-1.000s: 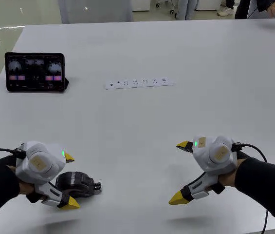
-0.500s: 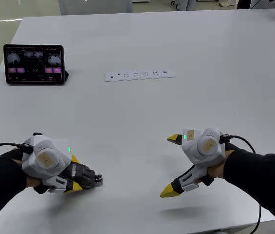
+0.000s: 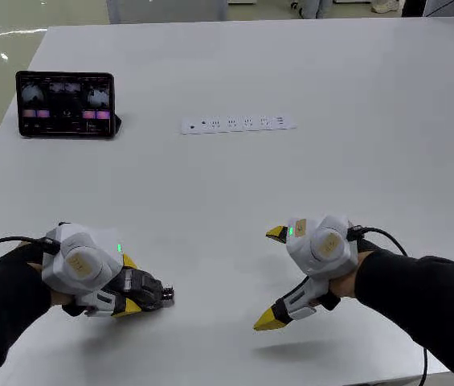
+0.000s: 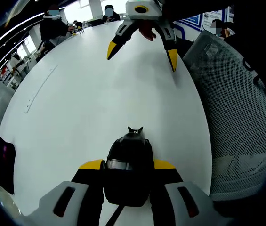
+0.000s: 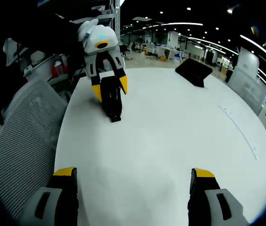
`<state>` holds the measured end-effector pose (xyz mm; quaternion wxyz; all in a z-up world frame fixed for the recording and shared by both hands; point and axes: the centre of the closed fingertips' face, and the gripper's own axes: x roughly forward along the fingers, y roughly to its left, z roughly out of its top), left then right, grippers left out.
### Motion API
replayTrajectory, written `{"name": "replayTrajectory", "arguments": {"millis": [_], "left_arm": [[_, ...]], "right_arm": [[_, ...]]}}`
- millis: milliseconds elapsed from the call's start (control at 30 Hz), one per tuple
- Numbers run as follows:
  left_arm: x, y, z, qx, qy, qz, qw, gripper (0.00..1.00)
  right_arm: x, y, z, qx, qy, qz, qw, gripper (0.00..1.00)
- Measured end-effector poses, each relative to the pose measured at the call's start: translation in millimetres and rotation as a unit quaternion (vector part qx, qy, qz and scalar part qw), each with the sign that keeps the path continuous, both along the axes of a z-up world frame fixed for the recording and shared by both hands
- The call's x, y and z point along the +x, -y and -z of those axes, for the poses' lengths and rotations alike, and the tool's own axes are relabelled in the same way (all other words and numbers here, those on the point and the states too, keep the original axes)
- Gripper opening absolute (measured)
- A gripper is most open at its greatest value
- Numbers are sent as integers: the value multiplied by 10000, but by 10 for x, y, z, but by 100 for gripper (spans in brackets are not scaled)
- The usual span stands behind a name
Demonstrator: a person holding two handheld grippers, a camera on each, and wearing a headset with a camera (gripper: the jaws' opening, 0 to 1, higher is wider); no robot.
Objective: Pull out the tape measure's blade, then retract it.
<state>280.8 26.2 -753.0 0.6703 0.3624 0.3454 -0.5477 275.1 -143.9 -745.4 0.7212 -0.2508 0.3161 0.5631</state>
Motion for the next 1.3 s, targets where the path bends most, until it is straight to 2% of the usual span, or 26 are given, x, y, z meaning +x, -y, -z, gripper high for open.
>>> {"name": "replayTrajectory", "arguments": {"millis": [200,400,467,667,933,1167,1300], "left_arm": [[-14,5,-19,-28,53,-28,10000,32],[-28,22,-30,-1,80,-8,10000,32],[-24,22,-30,8,77,-8,10000,32],[-31,24,-27,47,47,-5,10000,33],[-29,22,-25,96,88,-20,9999,33],[-27,23,-19,129,88,-54,9999,33],[-25,23,-18,141,100,-61,9998,33]], "right_arm": [[31,-193,0,60,32,-19,10000,99],[-11,-404,32,14,43,-274,9996,99],[-24,-466,40,-6,47,-358,9993,95],[-24,-641,60,24,1,-433,9991,92],[-34,-881,73,125,15,-602,9981,80],[-76,-1002,128,35,71,-891,9960,69],[-87,-1050,166,13,18,-929,9957,61]]}}
